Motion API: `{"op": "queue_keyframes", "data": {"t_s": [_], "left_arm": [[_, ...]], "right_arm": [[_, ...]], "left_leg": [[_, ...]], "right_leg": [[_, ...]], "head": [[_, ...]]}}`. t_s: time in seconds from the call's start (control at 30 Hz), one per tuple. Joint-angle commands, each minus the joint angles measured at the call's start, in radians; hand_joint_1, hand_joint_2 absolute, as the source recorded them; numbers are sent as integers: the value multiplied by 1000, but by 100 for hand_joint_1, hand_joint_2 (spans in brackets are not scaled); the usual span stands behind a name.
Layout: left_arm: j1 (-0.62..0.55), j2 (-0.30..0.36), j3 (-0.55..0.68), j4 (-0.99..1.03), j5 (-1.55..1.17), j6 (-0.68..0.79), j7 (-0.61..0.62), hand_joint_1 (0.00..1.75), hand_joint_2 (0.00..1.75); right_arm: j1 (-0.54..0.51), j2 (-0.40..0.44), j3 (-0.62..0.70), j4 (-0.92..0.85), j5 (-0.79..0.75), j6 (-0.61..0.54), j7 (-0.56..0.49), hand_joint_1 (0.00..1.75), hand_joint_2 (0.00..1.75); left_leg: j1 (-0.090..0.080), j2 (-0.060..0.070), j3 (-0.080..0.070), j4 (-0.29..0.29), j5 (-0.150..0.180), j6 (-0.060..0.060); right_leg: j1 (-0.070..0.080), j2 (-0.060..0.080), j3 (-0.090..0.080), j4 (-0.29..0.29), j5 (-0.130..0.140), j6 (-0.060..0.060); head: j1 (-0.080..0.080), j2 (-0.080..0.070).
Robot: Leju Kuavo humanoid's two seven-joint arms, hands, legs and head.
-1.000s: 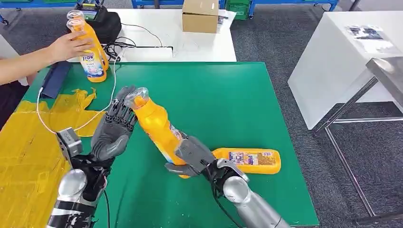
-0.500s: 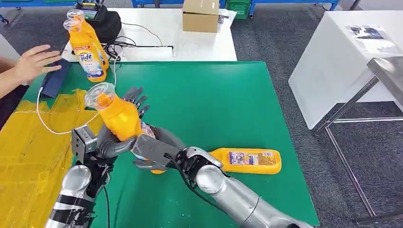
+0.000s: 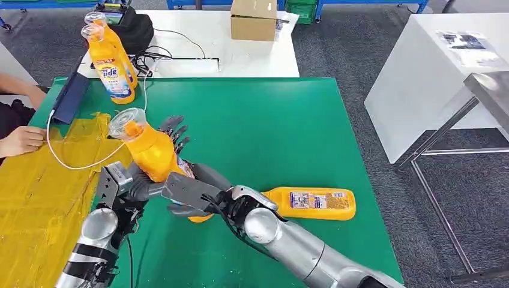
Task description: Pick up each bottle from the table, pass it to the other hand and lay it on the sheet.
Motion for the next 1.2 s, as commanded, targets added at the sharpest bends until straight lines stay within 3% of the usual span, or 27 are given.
{"op": "queue_keyframes", "data": {"t_s": [0.03,0.6,0.7,0.87,0.97,1.0,1.03,1.07,1.13,1.2], "left_arm": [[-34,6,-128,130,-30,-4,23,175,175],[-23,5,-41,78,-15,16,16,175,175],[-25,32,-41,61,-134,127,-1,175,175],[-29,38,-29,63,-138,127,-4,175,175],[-50,87,-6,104,-383,365,15,175,175],[-52,102,1,112,-430,408,13,175,175],[-52,111,13,123,-434,409,2,175,175],[-54,116,23,132,-449,415,-11,175,175],[-46,142,35,146,-581,521,5,175,175],[-21,219,25,181,-814,667,59,175,175]], "right_arm": [[-89,30,183,24,-5,13,-24,175,175],[-11,-21,66,64,14,-39,-75,175,175],[25,-46,22,34,41,-42,-88,175,175],[33,-57,14,24,48,-39,-93,175,175],[74,-103,-41,-55,118,-85,-79,175,175],[78,-119,-52,-71,129,-89,-76,101,175],[79,-132,-61,-80,128,-79,-78,101,175],[80,-142,-69,-90,141,-75,-75,0,175],[86,-190,-93,-136,199,-92,-76,0,175],[91,-303,-147,-243,264,-107,-93,0,175]], "left_leg": [[-2,2,2,-1,0,3],[-3,0,4,-3,0,4],[-3,0,5,-3,0,4],[-3,0,4,-2,0,4],[-3,0,3,-2,0,3],[-1,0,1,-1,0,2],[-3,-1,3,-3,1,3],[-1,-1,1,-1,0,2],[-2,1,2,-2,0,3],[-3,2,4,-3,0,3]], "right_leg": [[-2,0,1,1,-1,2],[-3,-2,3,-1,-1,3],[-3,-3,3,-1,-1,3],[-3,-2,2,-1,-1,3],[-3,-2,2,-1,-1,2],[-1,-2,0,-1,0,1],[-3,-4,2,-1,-1,2],[-1,-3,1,-1,0,1],[-2,-1,0,0,0,2],[-3,0,2,-1,0,2]], "head": [[0,0],[0,0],[0,0],[0,0],[0,0],[0,0],[0,0],[1,0],[1,0],[1,0]]}}
